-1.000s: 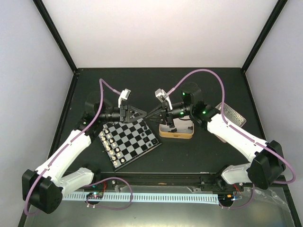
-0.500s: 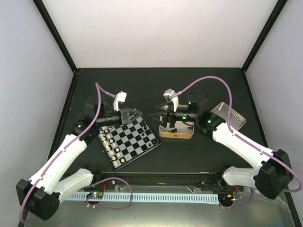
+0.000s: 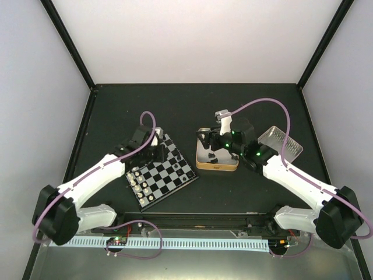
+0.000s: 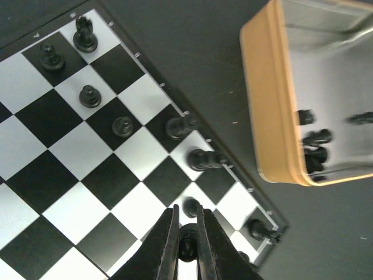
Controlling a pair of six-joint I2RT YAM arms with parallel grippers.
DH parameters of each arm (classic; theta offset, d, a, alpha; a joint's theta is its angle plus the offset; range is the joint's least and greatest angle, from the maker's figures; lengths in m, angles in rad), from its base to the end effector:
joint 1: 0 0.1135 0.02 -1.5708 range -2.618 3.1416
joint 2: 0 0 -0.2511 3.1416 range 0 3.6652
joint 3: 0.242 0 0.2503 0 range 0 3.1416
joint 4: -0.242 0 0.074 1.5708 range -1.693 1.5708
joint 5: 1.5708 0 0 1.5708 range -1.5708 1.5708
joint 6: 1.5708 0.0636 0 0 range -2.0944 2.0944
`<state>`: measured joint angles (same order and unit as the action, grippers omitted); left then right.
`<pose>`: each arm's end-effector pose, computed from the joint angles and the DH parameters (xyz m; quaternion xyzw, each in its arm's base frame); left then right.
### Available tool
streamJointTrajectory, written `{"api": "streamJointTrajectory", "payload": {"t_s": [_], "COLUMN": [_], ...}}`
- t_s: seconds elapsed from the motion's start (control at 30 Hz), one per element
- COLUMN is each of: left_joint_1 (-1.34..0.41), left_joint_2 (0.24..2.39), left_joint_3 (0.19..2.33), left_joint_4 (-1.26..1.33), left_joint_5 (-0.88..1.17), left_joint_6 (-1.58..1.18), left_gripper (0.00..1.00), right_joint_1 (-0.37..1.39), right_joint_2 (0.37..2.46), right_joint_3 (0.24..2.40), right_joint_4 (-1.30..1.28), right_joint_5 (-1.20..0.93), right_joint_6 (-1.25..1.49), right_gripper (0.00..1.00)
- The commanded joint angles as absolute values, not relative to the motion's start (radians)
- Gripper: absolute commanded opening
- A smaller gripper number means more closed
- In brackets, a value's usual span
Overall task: Set up the chess pieces on the board
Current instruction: Place the chess piece on the chessboard.
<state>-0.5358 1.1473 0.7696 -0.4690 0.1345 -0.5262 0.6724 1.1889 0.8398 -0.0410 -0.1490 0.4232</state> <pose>0.2154 -0.1378 0.2059 0.0283 0.9329 -0.2331 0.2729 0.2303 0.1954 0.2677 -0.1441 0.8169 0.3419 0.4417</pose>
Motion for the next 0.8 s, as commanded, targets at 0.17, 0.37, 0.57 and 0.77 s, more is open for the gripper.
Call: {"api": "streamJointTrajectory", "payload": {"t_s": [0.17,0.37,0.57,0.77], "left_joint_1": [-0.621,-0.646,-0.647,-0.646], "left_joint_2": [1.381,1.477,1.537,1.582], "left_joint_3": [0.832,0.853,0.848,0.849], "left_joint_4": [-0.385,-0.378,-0.297,-0.259], "left_joint_5": [-0.095,-0.174,-0.185,-0.204], "left_joint_6": [-0.446,-0.451,-0.464,-0.467], "left_gripper": [0.01,0.02,0.01,0.02], "right_joint_1": [0.672,0.67,0.669,0.666], "right_joint_2": [1.195,1.204,1.202,1.175], "right_joint_3": [0.804,0.798,0.799,0.796], "right_joint_4": [-0.071,-0.082,-0.116,-0.13], "right_joint_5": [-0.046,-0.015,0.038,0.082], "right_joint_6": [0.453,0.458,0.465,0.456], "right_gripper": [0.77,0.77,0.77,0.78]}}
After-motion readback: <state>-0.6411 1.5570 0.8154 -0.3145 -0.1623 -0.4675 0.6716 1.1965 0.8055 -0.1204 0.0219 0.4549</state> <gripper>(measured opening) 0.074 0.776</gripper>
